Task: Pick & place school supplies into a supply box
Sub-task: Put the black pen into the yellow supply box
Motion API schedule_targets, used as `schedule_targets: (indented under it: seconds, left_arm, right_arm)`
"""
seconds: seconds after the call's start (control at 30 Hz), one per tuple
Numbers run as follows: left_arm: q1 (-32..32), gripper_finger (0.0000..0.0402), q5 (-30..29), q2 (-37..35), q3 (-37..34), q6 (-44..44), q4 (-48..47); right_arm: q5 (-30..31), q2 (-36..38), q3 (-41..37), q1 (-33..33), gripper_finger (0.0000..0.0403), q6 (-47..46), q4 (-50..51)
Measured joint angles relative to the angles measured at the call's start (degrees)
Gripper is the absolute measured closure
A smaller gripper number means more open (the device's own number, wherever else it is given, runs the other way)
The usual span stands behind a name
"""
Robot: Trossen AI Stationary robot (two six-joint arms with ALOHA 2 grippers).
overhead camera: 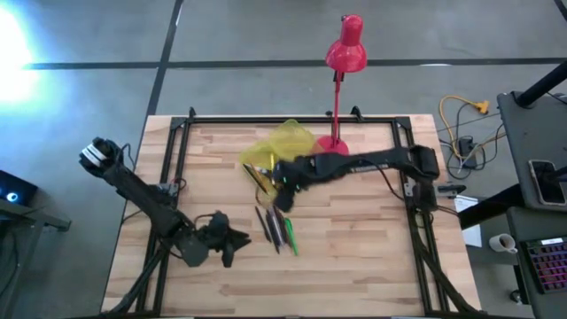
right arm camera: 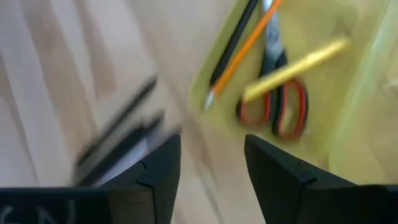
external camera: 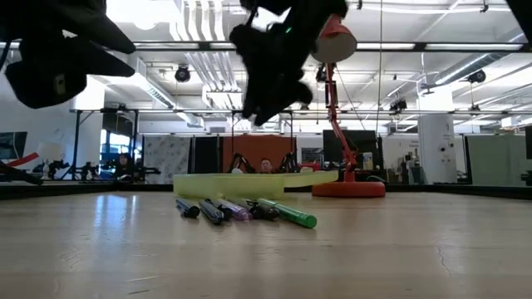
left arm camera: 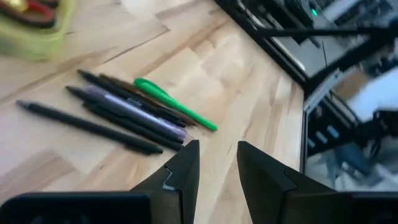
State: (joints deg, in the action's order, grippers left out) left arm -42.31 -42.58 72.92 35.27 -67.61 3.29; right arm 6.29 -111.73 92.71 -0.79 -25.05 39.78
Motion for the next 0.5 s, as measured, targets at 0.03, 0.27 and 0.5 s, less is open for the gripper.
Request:
schedule_targets:
  seconds: [0.03, 0.27, 0.5]
  left_arm:
    - [0.3, 0.0309, 0.6, 0.3, 0.0, 2.7, 0.9]
    - [6.6, 0.0309, 14.1, 0.1, 1.0, 19.8, 1.7]
    - [15.4, 0.0309, 29.2, 1.3, 6.8, 39.2, -11.0]
  right_arm:
    - [1.7, 0.6, 0.0, 1.7, 0.0234, 0.8, 2.6]
    - [9.8, 1.9, -0.1, 12.2, 0.0234, -9.4, 17.7]
    - [10.6, 2.2, -0.2, 21.1, 0.0234, -21.2, 25.9]
